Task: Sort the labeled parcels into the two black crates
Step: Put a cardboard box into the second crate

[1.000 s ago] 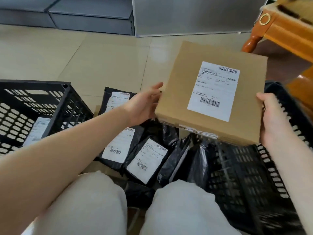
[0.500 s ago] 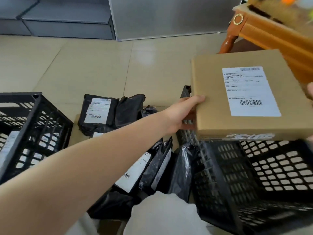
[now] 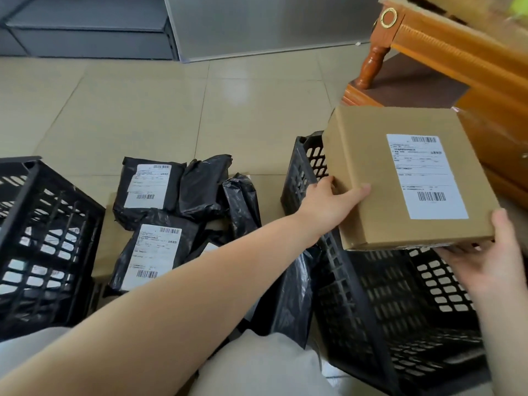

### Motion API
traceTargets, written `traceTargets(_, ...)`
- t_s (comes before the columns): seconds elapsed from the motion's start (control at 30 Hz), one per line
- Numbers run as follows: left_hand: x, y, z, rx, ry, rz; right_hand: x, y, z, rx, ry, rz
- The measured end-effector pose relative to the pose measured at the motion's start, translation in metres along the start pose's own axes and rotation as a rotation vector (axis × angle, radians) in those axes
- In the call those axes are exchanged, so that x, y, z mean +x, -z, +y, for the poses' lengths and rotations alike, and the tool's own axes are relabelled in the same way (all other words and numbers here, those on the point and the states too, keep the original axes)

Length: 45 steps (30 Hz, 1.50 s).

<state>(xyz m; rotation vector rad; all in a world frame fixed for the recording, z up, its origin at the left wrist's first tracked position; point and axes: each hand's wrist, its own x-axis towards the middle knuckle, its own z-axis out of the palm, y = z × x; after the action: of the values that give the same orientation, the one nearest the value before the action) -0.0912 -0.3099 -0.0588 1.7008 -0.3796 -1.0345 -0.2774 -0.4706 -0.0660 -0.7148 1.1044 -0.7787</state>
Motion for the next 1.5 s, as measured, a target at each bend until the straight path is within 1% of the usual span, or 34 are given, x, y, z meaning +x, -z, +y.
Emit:
traceTargets(0.07, 0.001, 0.000, 0.001, 0.198, -0.051, 0.046, 0.007, 0.006, 0.004, -0.011, 0.007, 0.034)
traceTargets(0.17, 0.005, 0.004, -0.012, 0.486, -0.135, 0.042, 0.028, 0.029, 0.006, -0.035, 0.038, 0.074)
traceTargets(0.23, 0.008, 0.007, -0.028, 0.634, -0.185, 0.009, 0.041, 0.046, 0.011, -0.054, 0.048, 0.126)
traceTargets(0.3, 0.012, 0.006, -0.044, 0.750, -0.221, 0.028, 0.045, 0.050, 0.015, -0.098, 0.060, 0.138)
traceTargets(0.4, 0.010, 0.003, -0.055, 0.851, -0.289, 0.101, 0.052, 0.046, 0.030, -0.196, 0.033, 0.127)
traceTargets(0.47, 0.010, 0.001, -0.057, 0.898, -0.324, 0.108, 0.060, 0.052, 0.042, -0.240, -0.005, 0.140)
traceTargets(0.53, 0.012, 0.001, -0.059, 0.937, -0.341, 0.106, 0.081, 0.059, 0.056, -0.266, -0.031, 0.117)
traceTargets(0.67, 0.016, 0.003, -0.067, 1.021, -0.371, 0.110, 0.085, 0.037, 0.074, -0.268, -0.086, 0.077)
traceTargets(0.77, 0.019, 0.009, -0.071, 1.155, -0.395, 0.108, 0.091, 0.025, 0.085, -0.275, -0.118, 0.064)
traceTargets(0.9, 0.020, 0.015, -0.070, 1.318, -0.409, 0.104, 0.105, 0.012, 0.096, -0.255, -0.111, 0.114)
traceTargets(1.0, 0.021, 0.015, -0.071, 1.318, -0.409, 0.095, 0.119, 0.016, 0.109, -0.223, -0.117, 0.197)
traceTargets(1.13, 0.021, 0.015, -0.071, 1.291, -0.408, 0.090, 0.125, 0.021, 0.121, -0.265, -0.203, 0.150)
traceTargets(1.2, 0.021, 0.015, -0.071, 1.286, -0.408, 0.093, 0.126, 0.024, 0.127, -0.277, -0.233, 0.153)
traceTargets(1.33, 0.020, 0.015, -0.071, 1.276, -0.407, 0.094, 0.126, 0.034, 0.143, -0.284, -0.253, 0.200)
traceTargets(1.5, 0.018, 0.015, -0.070, 1.265, -0.414, 0.097, 0.125, 0.038, 0.156, -0.355, -0.283, 0.150)
